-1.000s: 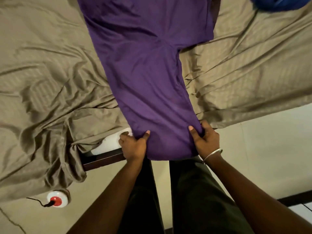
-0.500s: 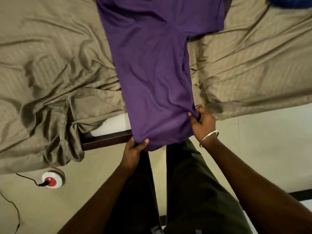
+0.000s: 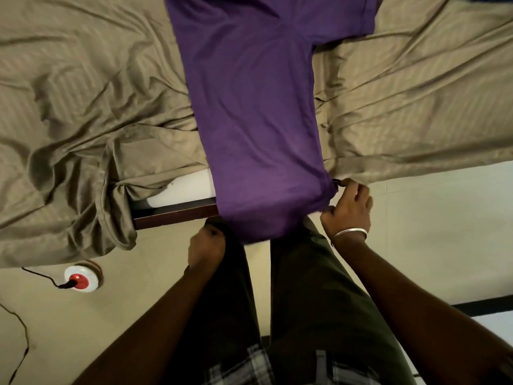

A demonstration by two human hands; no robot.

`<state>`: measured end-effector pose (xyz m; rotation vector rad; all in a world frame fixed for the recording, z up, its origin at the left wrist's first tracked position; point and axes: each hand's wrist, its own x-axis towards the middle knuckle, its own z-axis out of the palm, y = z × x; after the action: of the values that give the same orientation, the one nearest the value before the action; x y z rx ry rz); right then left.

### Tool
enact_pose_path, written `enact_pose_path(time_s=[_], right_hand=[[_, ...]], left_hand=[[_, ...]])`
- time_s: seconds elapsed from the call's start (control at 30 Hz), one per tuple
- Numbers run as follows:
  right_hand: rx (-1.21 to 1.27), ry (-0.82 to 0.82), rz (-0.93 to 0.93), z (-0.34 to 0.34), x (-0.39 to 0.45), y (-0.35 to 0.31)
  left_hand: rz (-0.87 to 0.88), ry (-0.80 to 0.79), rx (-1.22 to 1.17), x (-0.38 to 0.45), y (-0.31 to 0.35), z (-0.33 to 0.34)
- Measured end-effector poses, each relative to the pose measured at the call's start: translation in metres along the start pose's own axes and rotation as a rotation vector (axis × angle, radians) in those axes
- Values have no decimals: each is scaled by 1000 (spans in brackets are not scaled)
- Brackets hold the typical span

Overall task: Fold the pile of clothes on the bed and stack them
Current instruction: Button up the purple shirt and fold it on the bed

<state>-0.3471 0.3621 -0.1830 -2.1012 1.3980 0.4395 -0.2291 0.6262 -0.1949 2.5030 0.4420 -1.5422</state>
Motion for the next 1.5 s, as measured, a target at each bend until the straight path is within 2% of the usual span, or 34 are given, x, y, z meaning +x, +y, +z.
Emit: enact_pose_path(time_s=[0.07, 0.2, 0.3, 0.37, 0.4, 0.47, 0.5, 0.57, 0.6, 0.67, 0.73, 0.8, 0.87, 0.93, 1.03, 1.2, 1.37, 1.43, 1.5], right_hand=[[-188, 160, -160, 0, 7, -12], [-137, 163, -439, 9, 46, -60], [-210, 165, -564, 19, 83, -103], [-284, 108, -609, 27, 109, -120], [-320, 74, -603, 31, 118, -121], [-371, 24, -503, 37, 135, -110], [-381, 13, -427, 39, 142, -104], [-397, 37, -336, 38, 149, -98], [-393, 83, -358, 35, 152, -101], [-372, 181, -476, 28, 158, -113], [-361, 240, -612, 25, 165, -132], [-361, 219, -725, 25, 177, -158], [-393, 151, -791, 28, 195, -177], [-453, 89, -764, 29, 214, -184], [-465, 109, -647, 28, 233, -177], [-346, 258, -660, 15, 239, -199], [-322, 270, -783, 1, 273, -255], [-371, 213, -710, -3, 294, -264], [-371, 144, -544, -6, 315, -261]], left_hand=[[210, 232, -36, -6, 18, -14], [746, 444, -78, 4, 77, -40], [909, 562, 1, 47, 127, -54], [876, 562, 29, 80, 152, -63], [795, 536, 80, 92, 155, -65], [665, 529, 249, 110, 149, -64], [658, 549, 310, 116, 144, -62], [655, 586, 298, 117, 138, -61], [651, 613, 258, 117, 141, -63], [692, 686, 242, 113, 153, -69], [804, 730, 269, 112, 175, -79], [886, 760, 270, 118, 211, -93], [896, 785, 301, 130, 251, -111], [839, 758, 322, 146, 280, -127], [747, 713, 309, 167, 300, -150], [843, 889, 303, 168, 328, -184], [931, 913, 410, 181, 342, -205], [928, 905, 401, 183, 348, -212], [899, 866, 351, 185, 352, -217]])
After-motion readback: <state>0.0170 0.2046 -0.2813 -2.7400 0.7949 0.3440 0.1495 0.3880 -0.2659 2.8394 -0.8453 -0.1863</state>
